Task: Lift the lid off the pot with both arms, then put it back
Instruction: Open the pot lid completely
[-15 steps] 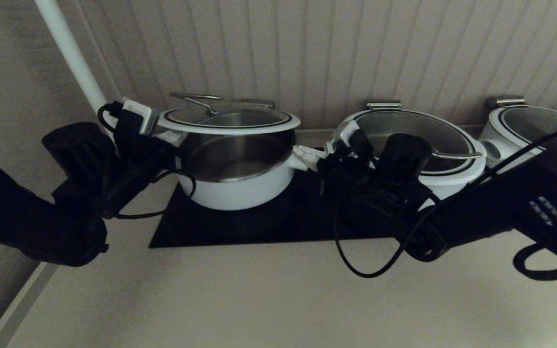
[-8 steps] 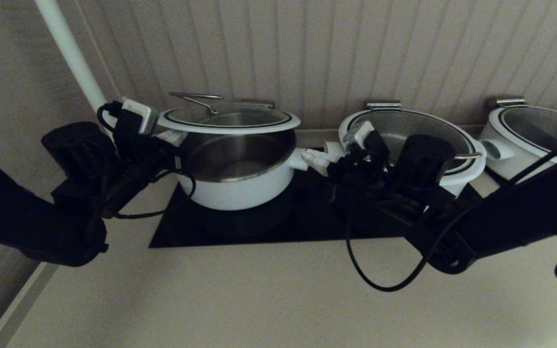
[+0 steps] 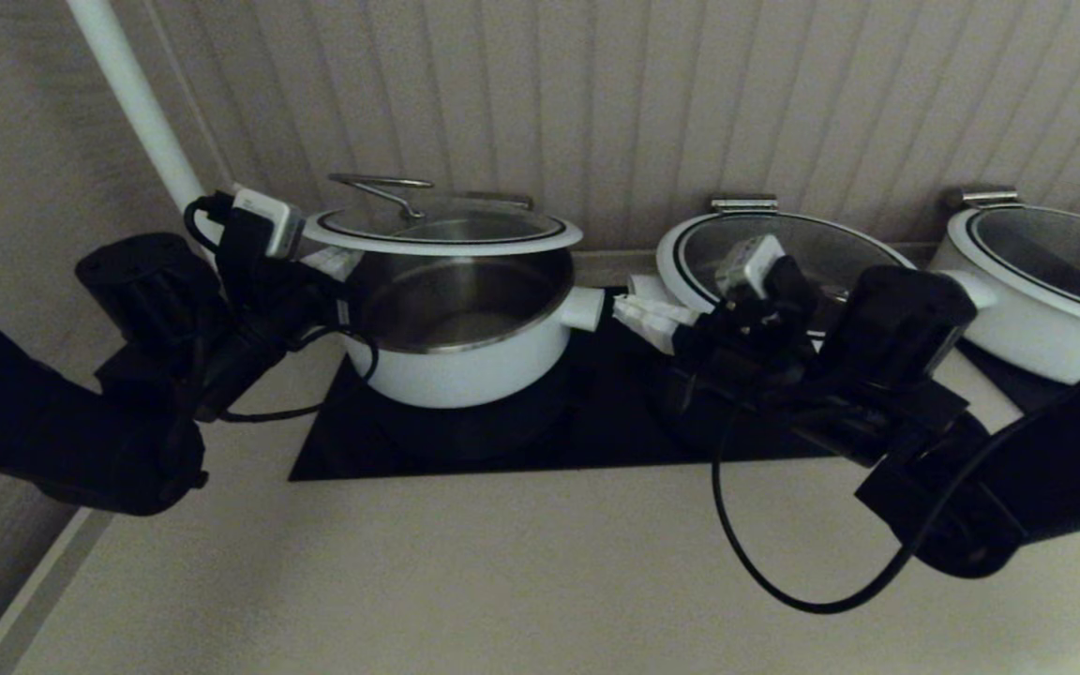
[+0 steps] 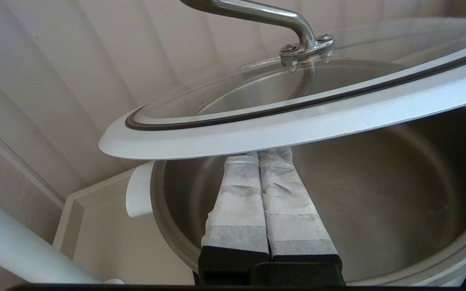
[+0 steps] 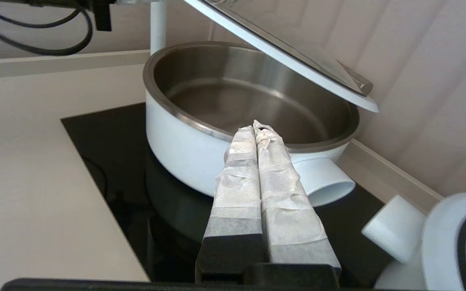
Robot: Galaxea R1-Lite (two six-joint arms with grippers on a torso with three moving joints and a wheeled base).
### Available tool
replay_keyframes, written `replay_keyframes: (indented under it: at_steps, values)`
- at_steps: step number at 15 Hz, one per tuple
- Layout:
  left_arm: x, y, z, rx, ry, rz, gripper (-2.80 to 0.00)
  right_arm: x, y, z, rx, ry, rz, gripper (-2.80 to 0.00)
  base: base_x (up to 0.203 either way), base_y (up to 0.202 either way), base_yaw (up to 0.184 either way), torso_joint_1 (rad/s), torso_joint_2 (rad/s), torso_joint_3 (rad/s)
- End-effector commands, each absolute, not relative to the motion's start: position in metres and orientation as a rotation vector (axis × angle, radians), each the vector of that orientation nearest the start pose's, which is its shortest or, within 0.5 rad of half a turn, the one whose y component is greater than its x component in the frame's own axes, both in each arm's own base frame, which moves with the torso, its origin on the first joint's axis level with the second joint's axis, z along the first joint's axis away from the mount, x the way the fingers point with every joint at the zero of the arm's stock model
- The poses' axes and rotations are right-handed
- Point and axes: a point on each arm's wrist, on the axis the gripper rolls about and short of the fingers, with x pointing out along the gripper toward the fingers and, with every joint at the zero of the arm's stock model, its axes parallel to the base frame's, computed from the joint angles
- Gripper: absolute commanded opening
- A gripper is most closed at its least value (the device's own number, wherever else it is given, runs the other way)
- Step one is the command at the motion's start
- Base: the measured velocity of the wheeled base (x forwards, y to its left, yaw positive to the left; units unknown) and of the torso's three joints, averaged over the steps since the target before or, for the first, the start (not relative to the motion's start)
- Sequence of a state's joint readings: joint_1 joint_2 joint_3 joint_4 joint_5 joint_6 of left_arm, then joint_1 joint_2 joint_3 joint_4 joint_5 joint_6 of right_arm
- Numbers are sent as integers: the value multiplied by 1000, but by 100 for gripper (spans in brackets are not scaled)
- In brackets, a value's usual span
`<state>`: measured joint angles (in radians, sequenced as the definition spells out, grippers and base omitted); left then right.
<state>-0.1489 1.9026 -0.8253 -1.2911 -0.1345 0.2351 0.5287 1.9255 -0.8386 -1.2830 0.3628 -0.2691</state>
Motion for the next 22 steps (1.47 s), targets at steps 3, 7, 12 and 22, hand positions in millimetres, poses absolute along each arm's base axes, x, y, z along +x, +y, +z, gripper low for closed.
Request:
replay_keyframes:
  at_steps: [3,7,12,22]
  values:
    - [342,-54,189,232,-259,-255,-280,280,172,190,-243,-333,851,-280,0,0,0,0,0,0]
    - [342,-54,189,232,-259,-256,-280,261,160,195,-241,-325,807,-280,0,0,0,0,0,0]
    - [343,-54,188,232,-254,-257,-280,239,145,194,-241,-289,747,-280,0,0,0,0,0,0]
    - [344,-55,186,231,-249,-258,-280,181,85,178,-262,-181,614,-280,0,0,0,0,0,0]
